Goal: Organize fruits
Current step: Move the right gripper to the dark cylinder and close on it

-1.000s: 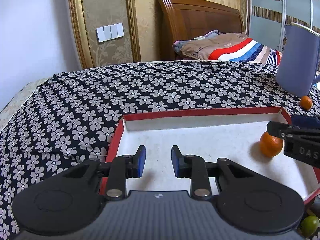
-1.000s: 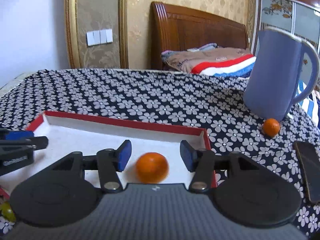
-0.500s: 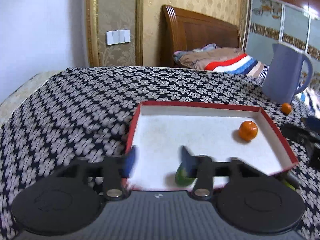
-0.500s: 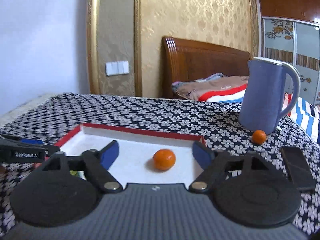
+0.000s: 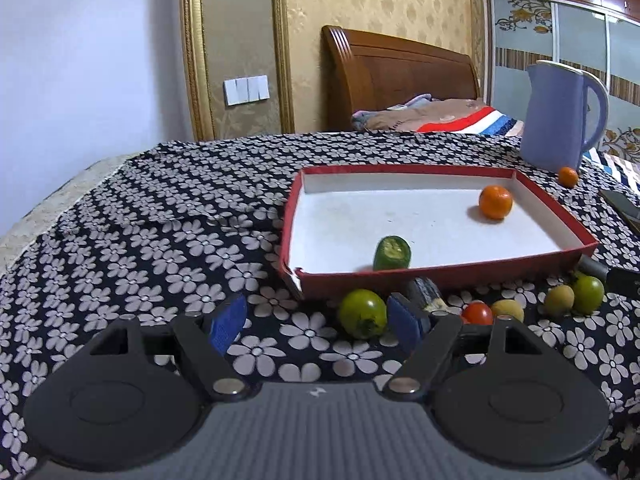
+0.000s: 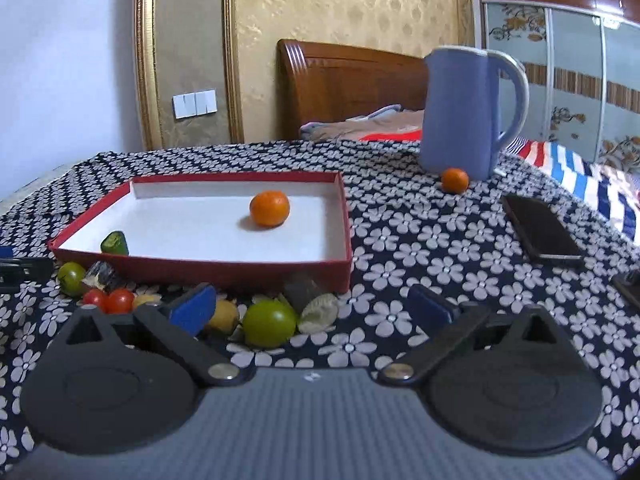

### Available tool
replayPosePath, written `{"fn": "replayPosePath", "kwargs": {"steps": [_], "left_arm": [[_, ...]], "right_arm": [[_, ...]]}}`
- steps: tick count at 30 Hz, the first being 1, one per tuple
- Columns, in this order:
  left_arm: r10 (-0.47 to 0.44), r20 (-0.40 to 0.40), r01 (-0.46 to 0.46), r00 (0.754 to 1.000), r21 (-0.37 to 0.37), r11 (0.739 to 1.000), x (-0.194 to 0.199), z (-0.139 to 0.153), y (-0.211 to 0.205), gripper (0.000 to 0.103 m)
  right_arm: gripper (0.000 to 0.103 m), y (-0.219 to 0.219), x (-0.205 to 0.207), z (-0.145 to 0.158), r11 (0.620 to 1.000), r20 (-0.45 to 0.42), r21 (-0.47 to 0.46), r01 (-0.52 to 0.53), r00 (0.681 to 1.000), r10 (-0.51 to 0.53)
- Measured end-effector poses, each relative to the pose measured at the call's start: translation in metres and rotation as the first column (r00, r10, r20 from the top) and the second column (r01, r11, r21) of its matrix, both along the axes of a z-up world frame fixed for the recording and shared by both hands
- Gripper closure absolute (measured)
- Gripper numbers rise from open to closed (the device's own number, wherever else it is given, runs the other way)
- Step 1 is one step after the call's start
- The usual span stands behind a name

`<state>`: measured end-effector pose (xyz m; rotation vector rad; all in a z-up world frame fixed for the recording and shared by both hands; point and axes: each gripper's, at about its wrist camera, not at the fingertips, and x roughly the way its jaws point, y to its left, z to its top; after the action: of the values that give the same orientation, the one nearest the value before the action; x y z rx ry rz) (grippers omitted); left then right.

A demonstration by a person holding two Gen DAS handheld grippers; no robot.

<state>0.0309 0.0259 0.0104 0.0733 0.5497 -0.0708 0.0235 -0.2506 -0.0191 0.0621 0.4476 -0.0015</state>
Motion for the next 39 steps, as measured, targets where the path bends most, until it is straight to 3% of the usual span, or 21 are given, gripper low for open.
{"fn": "replayPosePath", "kwargs": {"steps": [9, 22, 35, 39], "left_arm": [[0.025, -0.046, -0.026, 0.999, -0.025, 0.999, 0.006, -0.012, 0.006, 0.026], [0.001, -0.051, 0.001, 0.999, 0.033, 0.999, 0.014, -0.014, -0.006, 0.026], [0.010, -0.068, -0.007, 0.998, 0.042, 0.999, 0.020, -0.019, -0.010, 0.026], [0.011, -0.070, -0.009, 0.997, 0.029, 1.000, 0.020, -0.020, -0.007, 0.025]], "right_arm": [[0.001, 0.015, -0.002, -0.010, 0.988, 0.006, -0.155, -0.006, 1.000, 0.007], [0.000, 0.007, -0.002, -0.003, 0.992, 0.044, -0.124, 0.033, 0.999, -0.028], [0.000, -0.008, 0.062, -0.007, 0.979, -0.105, -0.200, 0.033, 0.993, -0.055], [0.000, -0.028, 0.048, -0.003, 0.977, -0.064, -0.186, 0.105, 0.991, -0.119]]}}
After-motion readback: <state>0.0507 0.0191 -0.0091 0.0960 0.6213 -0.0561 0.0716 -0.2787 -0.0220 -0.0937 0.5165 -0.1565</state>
